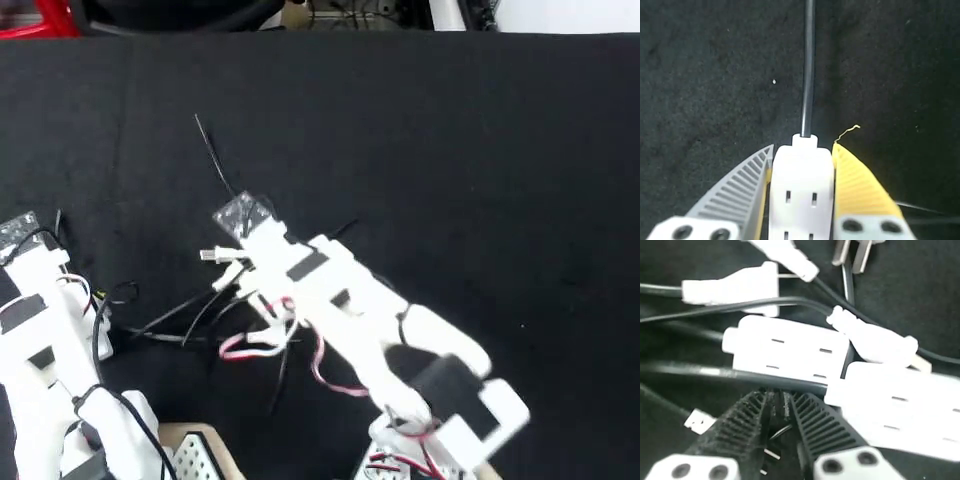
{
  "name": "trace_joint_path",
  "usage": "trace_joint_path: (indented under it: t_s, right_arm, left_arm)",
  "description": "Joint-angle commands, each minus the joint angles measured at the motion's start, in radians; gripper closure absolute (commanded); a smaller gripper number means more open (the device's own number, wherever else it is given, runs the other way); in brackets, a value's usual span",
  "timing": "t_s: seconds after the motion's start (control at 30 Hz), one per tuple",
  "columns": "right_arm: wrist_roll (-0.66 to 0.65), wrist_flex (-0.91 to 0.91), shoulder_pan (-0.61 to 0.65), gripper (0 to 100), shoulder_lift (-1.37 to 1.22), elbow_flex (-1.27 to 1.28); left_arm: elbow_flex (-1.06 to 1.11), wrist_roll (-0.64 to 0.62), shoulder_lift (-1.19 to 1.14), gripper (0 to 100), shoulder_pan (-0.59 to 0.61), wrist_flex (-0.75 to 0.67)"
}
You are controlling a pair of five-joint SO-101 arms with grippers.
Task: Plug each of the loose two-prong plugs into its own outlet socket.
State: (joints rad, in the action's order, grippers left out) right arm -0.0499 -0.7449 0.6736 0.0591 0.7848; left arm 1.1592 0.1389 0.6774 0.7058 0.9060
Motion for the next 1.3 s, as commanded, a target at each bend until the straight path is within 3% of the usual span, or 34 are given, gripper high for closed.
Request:
trace_joint_path:
  t_s: [0.0,0.2,0.3,0.47,0.67,0.87,1.0,1.27]
  right_arm:
    - [0.046,-0.118,-0.034,98.3,0.024,-0.166]
    - [0.046,-0.321,-0.058,98.5,0.263,-0.143]
    - [0.044,-0.410,-0.008,98.5,0.346,-0.085]
    - [0.046,-0.285,0.173,98.3,0.291,0.093]
    - [0.052,-0.265,0.204,98.3,0.203,0.084]
    - [0.052,-0.124,0.172,98.3,0.007,0.035]
    - [0.051,-0.115,0.049,98.3,-0.093,-0.094]
    - [0.051,0.064,-0.055,98.3,-0.091,-0.177]
  left_arm:
    - [0.045,0.063,0.006,95,0.013,-0.071]
    - [0.084,0.112,-0.003,95,0.004,-0.129]
    - [0.093,0.114,-0.002,95,0.004,-0.132]
    - [0.096,0.114,-0.002,95,0.004,-0.133]
    - [0.096,0.114,-0.002,95,0.004,-0.135]
    - [0.096,0.109,-0.003,95,0.007,-0.135]
    - [0.096,0.109,-0.003,95,0.007,-0.135]
    - [0.096,0.109,-0.003,95,0.005,-0.137]
